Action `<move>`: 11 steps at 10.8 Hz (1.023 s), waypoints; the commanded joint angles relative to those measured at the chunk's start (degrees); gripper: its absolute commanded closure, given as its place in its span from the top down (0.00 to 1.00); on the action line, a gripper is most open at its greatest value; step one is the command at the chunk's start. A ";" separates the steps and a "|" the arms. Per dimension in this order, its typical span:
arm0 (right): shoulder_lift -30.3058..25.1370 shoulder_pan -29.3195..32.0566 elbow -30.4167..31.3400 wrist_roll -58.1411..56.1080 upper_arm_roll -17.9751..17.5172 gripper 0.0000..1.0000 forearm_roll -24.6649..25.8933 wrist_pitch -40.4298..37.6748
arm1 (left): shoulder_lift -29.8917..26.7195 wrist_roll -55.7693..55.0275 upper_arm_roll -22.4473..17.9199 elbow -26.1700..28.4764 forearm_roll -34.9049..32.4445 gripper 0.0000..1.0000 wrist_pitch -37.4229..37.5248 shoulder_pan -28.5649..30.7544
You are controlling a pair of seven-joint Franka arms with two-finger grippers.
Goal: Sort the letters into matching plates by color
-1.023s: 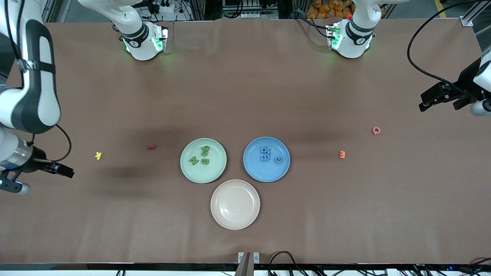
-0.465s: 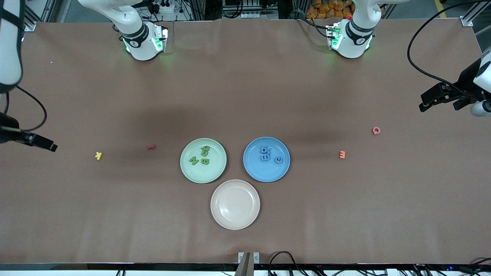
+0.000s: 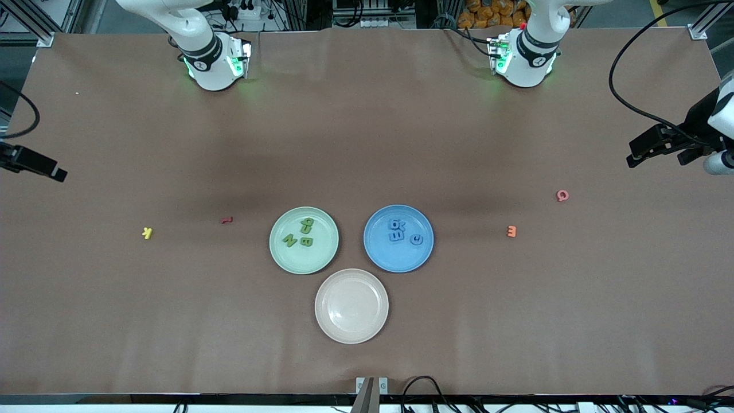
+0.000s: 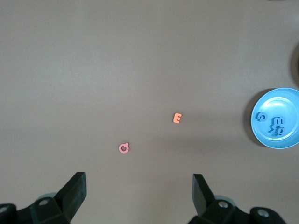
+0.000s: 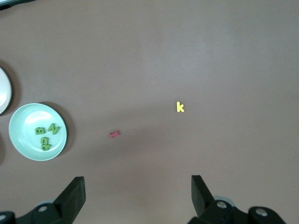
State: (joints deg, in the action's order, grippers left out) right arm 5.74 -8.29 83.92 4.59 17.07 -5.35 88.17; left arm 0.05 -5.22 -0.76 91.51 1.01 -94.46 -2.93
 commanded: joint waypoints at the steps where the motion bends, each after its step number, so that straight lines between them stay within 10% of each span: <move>1: -3.97 -2.60 0.28 1.72 -0.37 1.00 0.61 -4.04 | 0.22 1.61 -0.20 -0.81 1.54 1.00 0.06 0.29; 11: -4.86 -4.02 3.79 6.74 -3.09 1.00 8.42 0.60 | 0.22 1.61 -0.20 -0.81 1.54 1.00 0.06 0.29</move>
State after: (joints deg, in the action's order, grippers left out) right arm 1.95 -12.41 86.17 12.45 14.35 0.84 87.25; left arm 0.06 -5.22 -0.79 91.50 1.01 -94.46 -2.94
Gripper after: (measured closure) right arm 0.000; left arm 0.000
